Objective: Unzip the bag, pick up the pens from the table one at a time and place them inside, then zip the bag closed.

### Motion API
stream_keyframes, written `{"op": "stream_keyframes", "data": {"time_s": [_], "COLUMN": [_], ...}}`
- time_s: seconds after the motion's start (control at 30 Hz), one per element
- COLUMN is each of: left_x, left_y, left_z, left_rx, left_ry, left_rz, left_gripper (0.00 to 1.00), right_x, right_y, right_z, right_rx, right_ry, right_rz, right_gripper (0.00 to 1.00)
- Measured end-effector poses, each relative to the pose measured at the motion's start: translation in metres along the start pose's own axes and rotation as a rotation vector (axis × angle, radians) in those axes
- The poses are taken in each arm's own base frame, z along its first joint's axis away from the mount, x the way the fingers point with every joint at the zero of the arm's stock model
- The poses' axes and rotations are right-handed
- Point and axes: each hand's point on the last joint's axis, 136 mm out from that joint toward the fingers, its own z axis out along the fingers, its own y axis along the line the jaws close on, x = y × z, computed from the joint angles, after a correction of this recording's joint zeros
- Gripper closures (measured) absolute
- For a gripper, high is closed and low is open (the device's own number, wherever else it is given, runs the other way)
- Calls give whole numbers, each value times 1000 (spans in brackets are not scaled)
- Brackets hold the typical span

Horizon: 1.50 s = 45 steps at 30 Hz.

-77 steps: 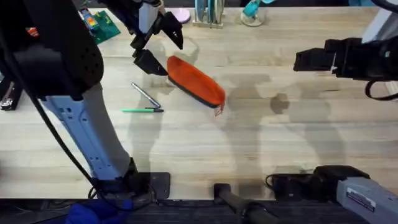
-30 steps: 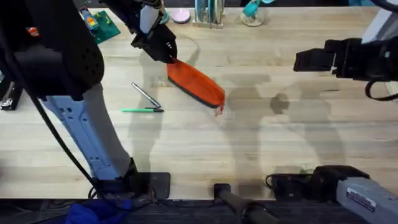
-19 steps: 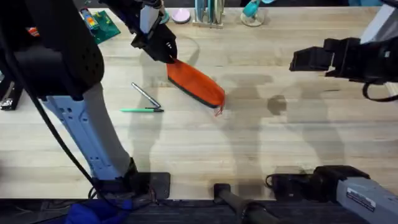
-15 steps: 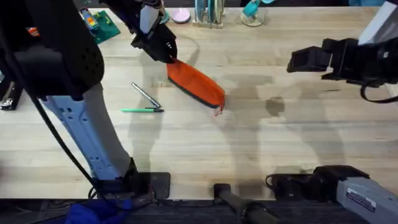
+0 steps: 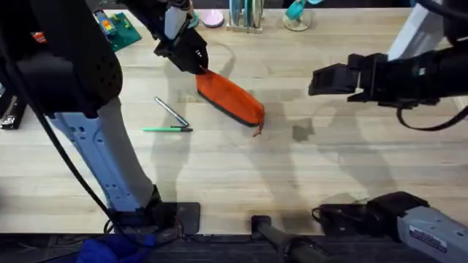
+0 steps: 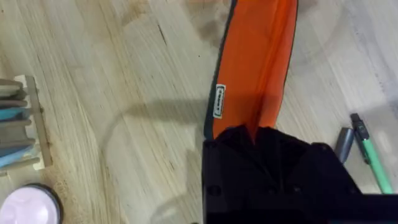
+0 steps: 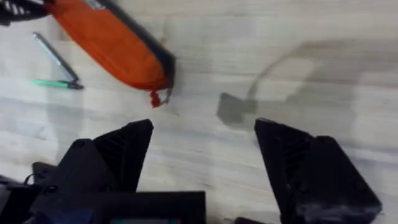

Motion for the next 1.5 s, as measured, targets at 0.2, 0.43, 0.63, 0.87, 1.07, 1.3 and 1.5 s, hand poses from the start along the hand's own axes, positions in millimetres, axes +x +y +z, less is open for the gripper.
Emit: {"op": "stream_keyframes", "data": {"time_s": [0.2, 0.43, 0.63, 0.87, 1.07, 1.3, 1.5], "left_x": [0, 0, 0, 0, 0, 0, 0], "left_y": [0, 0, 0, 0, 0, 0, 0], "left_z": [0, 0, 0, 0, 0, 0, 0], "left_rx": [0, 0, 0, 0, 0, 0, 0], "left_ry": [0, 0, 0, 0, 0, 0, 0], "left_rz": [0, 0, 0, 0, 0, 0, 0], "left_gripper": [959, 959, 959, 959, 959, 959, 959], "right_x": [11, 29, 40, 50, 54, 61, 63], "right_y": [21, 31, 43, 45, 52, 53, 59], "right_z": [0, 17, 33, 53, 65, 84, 104], "right_rx": [-17, -44, -79, -104, -165, -165, -180], "right_ry": [-9, 5, 14, 19, 22, 85, 133], "right_rz": [2, -24, -38, -41, -38, -39, -46], "right_gripper": [10, 9, 7, 5, 5, 5, 5]}}
